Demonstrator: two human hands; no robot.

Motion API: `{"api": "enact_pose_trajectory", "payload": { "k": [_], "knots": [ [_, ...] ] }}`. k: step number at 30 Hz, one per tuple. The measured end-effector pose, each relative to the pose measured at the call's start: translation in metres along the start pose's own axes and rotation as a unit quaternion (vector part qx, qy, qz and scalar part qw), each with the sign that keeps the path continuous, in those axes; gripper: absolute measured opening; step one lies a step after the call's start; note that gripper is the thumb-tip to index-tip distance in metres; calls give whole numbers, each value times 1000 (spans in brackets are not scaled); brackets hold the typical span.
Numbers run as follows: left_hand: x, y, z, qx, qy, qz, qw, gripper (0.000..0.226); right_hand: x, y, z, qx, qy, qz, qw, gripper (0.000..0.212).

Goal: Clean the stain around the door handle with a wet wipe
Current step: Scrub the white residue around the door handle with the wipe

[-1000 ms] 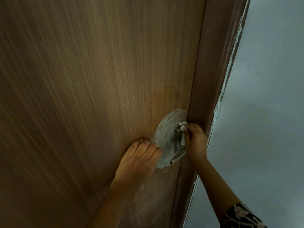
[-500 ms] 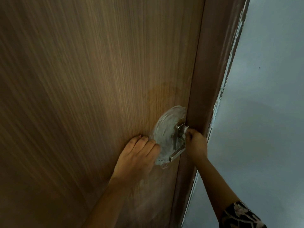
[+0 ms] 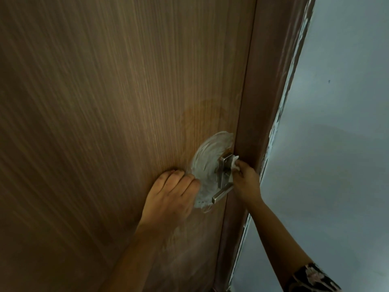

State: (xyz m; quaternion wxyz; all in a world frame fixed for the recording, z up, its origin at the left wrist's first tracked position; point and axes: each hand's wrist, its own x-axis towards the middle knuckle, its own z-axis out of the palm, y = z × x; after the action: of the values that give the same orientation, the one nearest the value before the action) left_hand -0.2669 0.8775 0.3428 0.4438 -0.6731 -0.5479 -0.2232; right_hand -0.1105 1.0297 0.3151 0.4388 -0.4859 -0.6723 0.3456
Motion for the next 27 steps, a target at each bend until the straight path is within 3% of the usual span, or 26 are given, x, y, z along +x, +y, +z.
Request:
{"api": "enact_pose_trajectory", "payload": {
  "k": [2, 7, 9, 12, 14, 16, 19, 21, 24, 27],
  "knots": [
    [1, 1, 1, -9, 10, -4, 1000, 18, -2, 6, 1, -13, -16, 11, 1000, 25],
    [7, 2, 0, -33, 29, -20, 999, 17, 9, 14, -10, 82, -130, 154, 976, 33],
    [11, 1, 0, -39, 37, -19, 998, 17, 12, 10, -11, 54, -122, 140, 981, 34],
    [18, 1, -2, -37, 42, -17, 998, 16, 5, 4, -5, -42, -51, 54, 996, 39],
    [20, 1, -2, -32, 38, -16, 999, 16, -1, 9, 1, -45, -33, 54, 997, 42],
    [22, 2, -1, -26, 32, -15, 999, 16, -2, 13, 4, 44, -38, 119, 991, 36],
    [21, 2, 1, -10, 22, -14, 1000, 16, -8, 9, 6, 220, -66, 239, 943, 32],
    [21, 2, 1, -7, 19, -16, 1000, 17, -12, 12, 10, 219, -50, 230, 947, 33],
    [21, 2, 2, -4, 16, -12, 1000, 18, -19, 15, 13, 102, 1, 142, 985, 41],
    [23, 2, 4, -1, 21, -14, 1000, 18, -28, 14, 11, 14, 62, 77, 995, 39]
  ]
}}
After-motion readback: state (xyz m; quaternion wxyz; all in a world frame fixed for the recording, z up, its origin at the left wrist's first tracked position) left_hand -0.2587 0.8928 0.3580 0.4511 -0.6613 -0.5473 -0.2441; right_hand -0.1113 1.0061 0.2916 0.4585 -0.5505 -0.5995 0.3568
